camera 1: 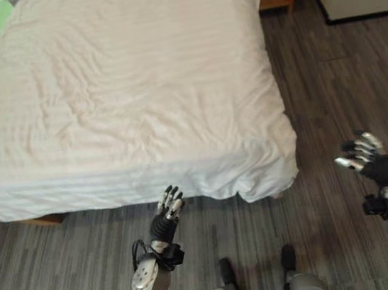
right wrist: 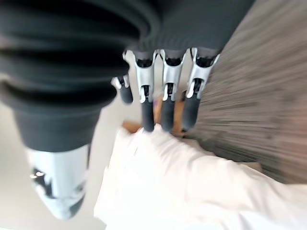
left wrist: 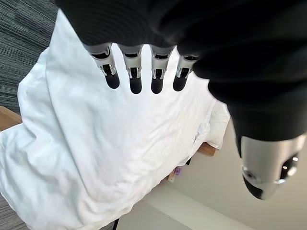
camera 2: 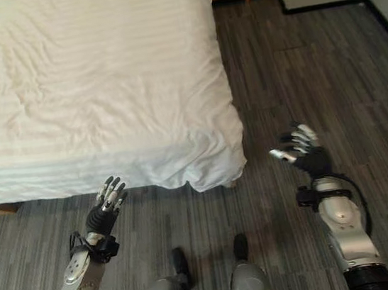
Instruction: Making the bed.
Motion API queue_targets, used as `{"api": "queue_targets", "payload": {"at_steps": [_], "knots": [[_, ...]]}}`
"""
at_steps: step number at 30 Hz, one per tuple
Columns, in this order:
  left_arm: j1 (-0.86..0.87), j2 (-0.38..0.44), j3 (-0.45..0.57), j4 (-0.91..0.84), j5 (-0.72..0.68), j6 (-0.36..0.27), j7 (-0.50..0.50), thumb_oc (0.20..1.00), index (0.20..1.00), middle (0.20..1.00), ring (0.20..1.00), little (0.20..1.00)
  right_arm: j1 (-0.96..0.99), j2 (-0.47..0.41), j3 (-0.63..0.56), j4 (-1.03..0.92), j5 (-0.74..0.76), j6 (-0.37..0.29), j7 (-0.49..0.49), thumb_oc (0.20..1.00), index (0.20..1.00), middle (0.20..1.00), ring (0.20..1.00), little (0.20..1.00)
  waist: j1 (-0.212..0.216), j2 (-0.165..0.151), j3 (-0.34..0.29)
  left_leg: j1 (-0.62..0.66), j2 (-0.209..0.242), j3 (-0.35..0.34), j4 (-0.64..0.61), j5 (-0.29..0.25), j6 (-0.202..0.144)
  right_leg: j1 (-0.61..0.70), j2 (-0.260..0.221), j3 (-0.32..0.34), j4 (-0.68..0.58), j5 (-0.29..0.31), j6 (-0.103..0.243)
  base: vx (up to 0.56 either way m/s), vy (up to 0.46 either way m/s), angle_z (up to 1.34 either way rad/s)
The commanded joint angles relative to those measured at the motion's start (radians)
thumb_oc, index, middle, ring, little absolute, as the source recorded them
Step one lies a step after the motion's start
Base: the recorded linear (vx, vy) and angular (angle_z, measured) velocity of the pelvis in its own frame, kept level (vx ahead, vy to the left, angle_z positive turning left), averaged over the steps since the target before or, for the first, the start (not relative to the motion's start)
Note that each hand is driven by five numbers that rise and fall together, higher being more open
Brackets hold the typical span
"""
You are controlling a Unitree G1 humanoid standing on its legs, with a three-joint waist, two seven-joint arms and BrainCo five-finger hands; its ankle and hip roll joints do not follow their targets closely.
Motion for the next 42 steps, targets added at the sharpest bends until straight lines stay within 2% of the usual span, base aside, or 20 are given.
{"api": "queue_targets", "payload": {"at_steps": [1, 2, 5, 6, 10, 12, 16, 18, 19, 23, 26, 28, 31, 32, 34, 35, 37, 39, 40, 42], "knots": [[-0.025, 0.020, -0.023, -0.037, 0.080, -0.073, 0.020, 1.000, 1.000, 1.000, 1.000, 1.000, -0.027, -0.047, 0.010, 0.019, -0.197, 0.002, -0.017, 1.000, 1.000, 1.000, 1.000, 1.000, 0.031, -0.032, -0.020, -0.043, 0.033, -0.155, 0.102, -0.051, -0.040, 0.005, 0.002, 0.049, 0.021, -0.139, 0.000, -0.03, 0.061, -0.43], [-0.034, 0.018, -0.045, -0.043, 0.104, -0.092, 0.061, 1.000, 1.000, 1.000, 1.000, 1.000, -0.039, -0.042, 0.070, 0.041, -0.291, 0.029, -0.041, 1.000, 1.000, 1.000, 1.000, 1.000, 0.068, -0.048, -0.014, -0.057, -0.052, -0.323, 0.148, -0.115, -0.015, -0.003, -0.001, 0.099, 0.021, -0.122, 0.005, -0.01, 0.046, -0.51], [-0.066, 0.004, -0.102, -0.037, 0.094, -0.088, 0.073, 1.000, 1.000, 1.000, 1.000, 1.000, -0.044, 0.002, 0.129, 0.101, -0.331, 0.043, -0.045, 1.000, 1.000, 1.000, 1.000, 1.000, 0.068, -0.051, -0.024, -0.047, -0.090, -0.396, 0.109, -0.132, 0.008, -0.019, 0.015, 0.145, 0.021, -0.107, 0.000, -0.01, 0.076, -1.12], [-0.078, 0.014, -0.127, -0.057, 0.114, -0.088, 0.093, 1.000, 1.000, 1.000, 1.000, 1.000, -0.044, 0.021, 0.164, 0.128, -0.372, 0.053, -0.062, 1.000, 1.000, 1.000, 1.000, 1.000, 0.055, -0.060, -0.040, -0.019, -0.093, -0.386, 0.080, -0.133, 0.029, -0.024, 0.021, 0.165, 0.029, -0.102, 0.002, 0.04, 0.118, -1.12], [-0.133, 0.034, -0.183, -0.062, 0.172, -0.074, 0.125, 1.000, 1.000, 1.000, 1.000, 1.000, -0.017, 0.073, 0.181, 0.124, -0.359, 0.064, -0.065, 1.000, 1.000, 1.000, 1.000, 1.000, 0.024, -0.080, -0.039, 0.032, -0.078, -0.316, 0.036, -0.124, 0.042, -0.048, 0.024, 0.181, 0.093, -0.113, 0.012, -0.03, 0.081, -0.69], [-0.185, 0.038, -0.219, -0.040, 0.222, -0.075, 0.134, 1.000, 1.000, 1.000, 1.000, 1.000, 0.000, 0.096, 0.199, 0.099, -0.377, 0.060, -0.060, 1.000, 1.000, 1.000, 1.000, 1.000, -0.007, -0.092, -0.024, 0.072, -0.074, -0.239, 0.006, -0.133, 0.054, -0.102, 0.023, 0.150, 0.188, -0.121, 0.034, -0.12, 0.072, -0.80], [-0.237, 0.025, -0.232, -0.018, 0.220, -0.076, 0.155, 1.000, 1.000, 1.000, 1.000, 1.000, 0.007, 0.107, 0.198, 0.079, -0.408, 0.066, -0.071, 1.000, 1.000, 1.000, 1.000, 1.000, -0.027, -0.091, 0.009, 0.089, -0.067, -0.144, 0.004, -0.140, 0.063, -0.192, -0.030, 0.005, 0.300, -0.091, 0.068, -0.16, 0.021, -1.20], [-0.260, 0.023, -0.232, -0.021, 0.219, -0.075, 0.159, 1.000, 1.000, 1.000, 1.000, 1.000, -0.001, 0.114, 0.200, 0.076, -0.409, 0.067, -0.079, 1.000, 1.000, 1.000, 1.000, 1.000, -0.010, -0.081, 0.010, 0.089, -0.052, -0.080, 0.009, -0.145, 0.068, -0.182, -0.099, -0.151, 0.340, -0.130, 0.043, -0.12, -0.050, -0.64], [-0.262, 0.021, -0.233, -0.020, 0.216, -0.075, 0.156, 1.000, 1.000, 1.000, 1.000, 1.000, -0.008, 0.118, 0.203, 0.078, -0.408, 0.067, -0.081, 1.000, 1.000, 1.000, 1.000, 1.000, -0.008, -0.080, 0.008, 0.093, -0.046, -0.056, 0.012, -0.147, 0.069, -0.171, -0.118, -0.190, 0.347, -0.136, 0.029, -0.08, -0.088, -0.80], [-0.265, 0.020, -0.216, -0.033, 0.213, -0.079, 0.170, 1.000, 1.000, 1.000, 1.000, 1.000, -0.037, 0.126, 0.211, 0.079, -0.393, 0.065, -0.085, 1.000, 1.000, 1.000, 1.000, 1.000, 0.003, -0.068, -0.005, 0.122, -0.028, -0.002, 0.013, -0.170, 0.065, -0.155, -0.157, -0.186, 0.358, -0.142, 0.049, 0.04, -0.100, -0.85], [-0.268, 0.023, -0.196, -0.046, 0.195, -0.086, 0.189, 1.000, 1.000, 1.000, 1.000, 1.000, -0.077, 0.141, 0.216, 0.086, -0.349, 0.065, -0.098, 1.000, 1.000, 1.000, 1.000, 1.000, 0.036, -0.063, -0.025, 0.127, -0.010, 0.076, 0.025, -0.172, 0.051, -0.074, -0.198, -0.271, 0.285, -0.122, 0.056, 0.05, -0.216, -0.81], [-0.257, 0.022, -0.157, -0.042, 0.194, -0.096, 0.213, 1.000, 1.000, 1.000, 1.000, 1.000, -0.078, 0.158, 0.216, 0.074, -0.281, 0.054, -0.098, 1.000, 1.000, 1.000, 1.000, 1.000, 0.036, -0.065, -0.060, 0.134, 0.021, 0.119, 0.043, -0.161, 0.024, -0.037, -0.149, -0.241, 0.192, -0.129, 0.050, 0.16, -0.320, -1.32], [-0.251, 0.015, -0.129, -0.037, 0.176, -0.107, 0.224, 1.000, 1.000, 1.000, 1.000, 1.000, -0.088, 0.153, 0.223, 0.070, -0.253, 0.050, -0.091, 1.000, 1.000, 1.000, 1.000, 1.000, 0.039, -0.050, -0.067, 0.138, 0.059, 0.129, 0.100, -0.167, 0.003, -0.026, -0.122, -0.222, 0.163, -0.136, 0.035, 0.20, -0.322, -0.86], [-0.257, 0.006, -0.112, -0.036, 0.160, -0.118, 0.233, 1.000, 1.000, 1.000, 1.000, 1.000, -0.116, 0.128, 0.242, 0.042, -0.242, 0.037, -0.080, 1.000, 1.000, 1.000, 1.000, 1.000, 0.045, -0.041, -0.051, 0.101, 0.119, 0.109, 0.273, -0.117, -0.021, 0.021, -0.075, -0.186, 0.118, -0.161, 0.005, 0.16, -0.353, -0.80], [-0.259, -0.003, -0.099, -0.029, 0.164, -0.129, 0.253, 1.000, 1.000, 1.000, 1.000, 1.000, -0.139, 0.097, 0.258, 0.037, -0.245, 0.032, -0.070, 1.000, 1.000, 1.000, 1.000, 1.000, 0.066, -0.030, -0.031, 0.044, 0.162, 0.037, 0.425, -0.050, -0.037, 0.063, -0.036, -0.159, 0.071, -0.179, -0.032, 0.15, -0.338, -1.22], [-0.258, -0.013, -0.091, -0.032, 0.166, -0.131, 0.263, 1.000, 1.000, 1.000, 1.000, 1.000, -0.150, 0.077, 0.265, 0.040, -0.253, 0.037, -0.069, 1.000, 1.000, 1.000, 1.000, 1.000, 0.080, -0.034, -0.016, 0.002, 0.133, -0.017, 0.483, -0.025, -0.021, 0.072, -0.030, -0.150, 0.056, -0.167, -0.050, 0.12, -0.196, -1.20], [-0.249, -0.022, -0.081, -0.048, 0.162, -0.141, 0.266, 1.000, 1.000, 1.000, 1.000, 1.000, -0.151, 0.054, 0.269, 0.041, -0.272, 0.046, -0.059, 1.000, 1.000, 1.000, 1.000, 1.000, 0.106, -0.047, 0.001, -0.093, 0.036, -0.120, 0.549, -0.086, -0.011, 0.088, -0.034, -0.104, 0.046, -0.176, -0.052, 0.16, -0.111, -0.92], [-0.248, -0.024, -0.082, -0.050, 0.165, -0.144, 0.266, 1.000, 1.000, 1.000, 1.000, 1.000, -0.148, 0.051, 0.267, 0.043, -0.273, 0.046, -0.055, 1.000, 1.000, 1.000, 1.000, 1.000, 0.110, -0.055, 0.002, -0.116, 0.005, -0.128, 0.532, -0.104, -0.008, 0.087, -0.036, -0.089, 0.048, -0.178, -0.050, 0.20, -0.039, -0.91], [-0.254, -0.028, -0.090, -0.051, 0.180, -0.144, 0.264, 1.000, 1.000, 1.000, 1.000, 1.000, -0.144, 0.049, 0.259, 0.052, -0.269, 0.045, -0.051, 1.000, 1.000, 1.000, 1.000, 1.000, 0.110, -0.064, -0.005, -0.130, -0.019, -0.081, 0.437, -0.147, 0.012, 0.102, -0.029, -0.083, 0.042, -0.191, -0.043, 0.29, -0.013, -0.79], [-0.256, -0.033, -0.095, -0.046, 0.195, -0.140, 0.272, 1.000, 1.000, 1.000, 1.000, 1.000, -0.147, 0.052, 0.253, 0.063, -0.268, 0.047, -0.059, 1.000, 1.000, 1.000, 1.000, 1.000, 0.118, -0.062, -0.013, -0.157, -0.042, -0.040, 0.337, -0.121, 0.019, 0.130, -0.010, -0.086, 0.029, -0.203, -0.038, 0.35, 0.010, -0.51]]}}
